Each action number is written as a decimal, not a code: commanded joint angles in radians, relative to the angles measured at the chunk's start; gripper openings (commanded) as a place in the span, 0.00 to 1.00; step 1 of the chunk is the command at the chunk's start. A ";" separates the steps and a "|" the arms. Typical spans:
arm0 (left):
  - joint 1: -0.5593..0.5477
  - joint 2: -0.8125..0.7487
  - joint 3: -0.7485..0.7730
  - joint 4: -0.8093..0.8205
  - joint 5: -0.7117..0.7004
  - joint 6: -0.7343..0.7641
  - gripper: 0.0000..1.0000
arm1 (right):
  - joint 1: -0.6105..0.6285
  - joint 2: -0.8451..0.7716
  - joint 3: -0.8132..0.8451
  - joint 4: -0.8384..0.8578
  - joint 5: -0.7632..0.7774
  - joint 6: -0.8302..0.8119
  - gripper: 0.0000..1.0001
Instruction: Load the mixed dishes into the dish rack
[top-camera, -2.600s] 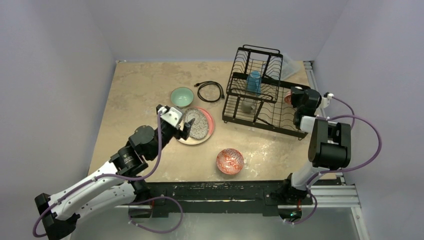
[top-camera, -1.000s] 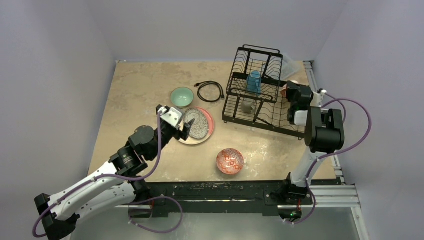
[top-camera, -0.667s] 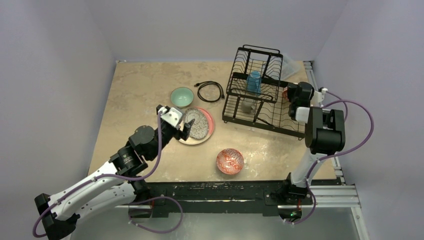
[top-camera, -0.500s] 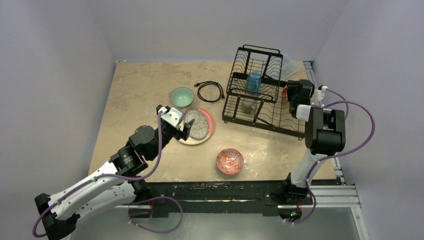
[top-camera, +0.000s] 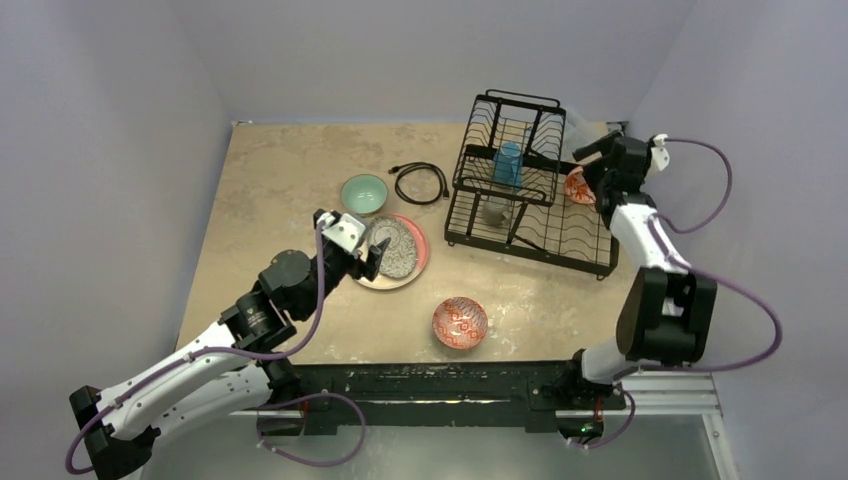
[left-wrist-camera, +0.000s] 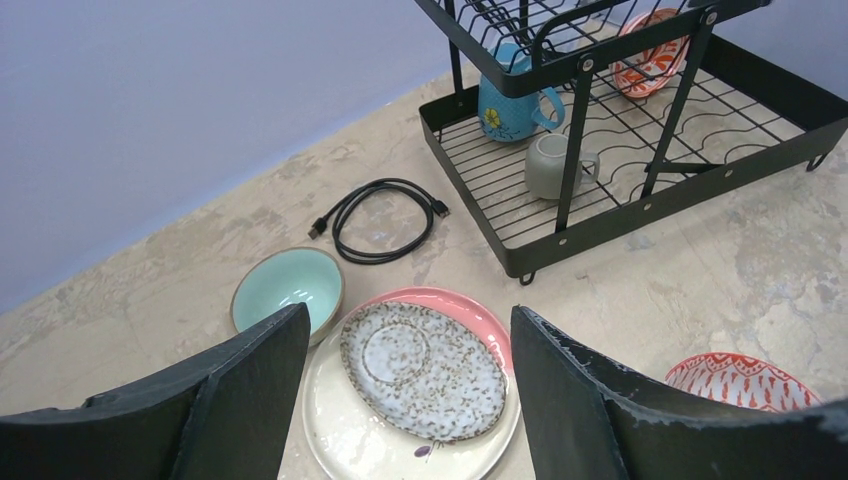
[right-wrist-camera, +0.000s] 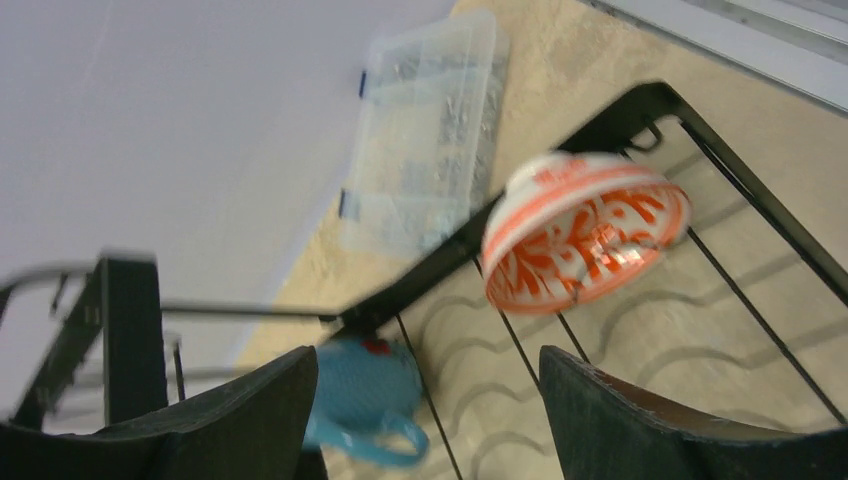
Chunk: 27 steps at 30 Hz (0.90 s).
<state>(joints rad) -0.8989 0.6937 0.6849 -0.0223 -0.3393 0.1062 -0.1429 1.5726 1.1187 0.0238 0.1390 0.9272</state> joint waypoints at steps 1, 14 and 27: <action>0.000 -0.002 0.052 0.024 -0.002 -0.045 0.73 | 0.057 -0.258 -0.163 -0.206 0.020 -0.243 0.81; 0.001 0.030 0.117 -0.078 -0.074 -0.149 0.86 | 0.135 -0.729 -0.302 -0.725 -0.179 -0.365 0.81; 0.007 -0.019 0.165 -0.064 -0.115 -0.259 1.00 | 0.134 -0.812 -0.079 -0.843 -0.367 -0.582 0.93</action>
<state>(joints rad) -0.8970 0.7036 0.7952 -0.1337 -0.4225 -0.0742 -0.0113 0.7258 0.9211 -0.8051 -0.0811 0.5011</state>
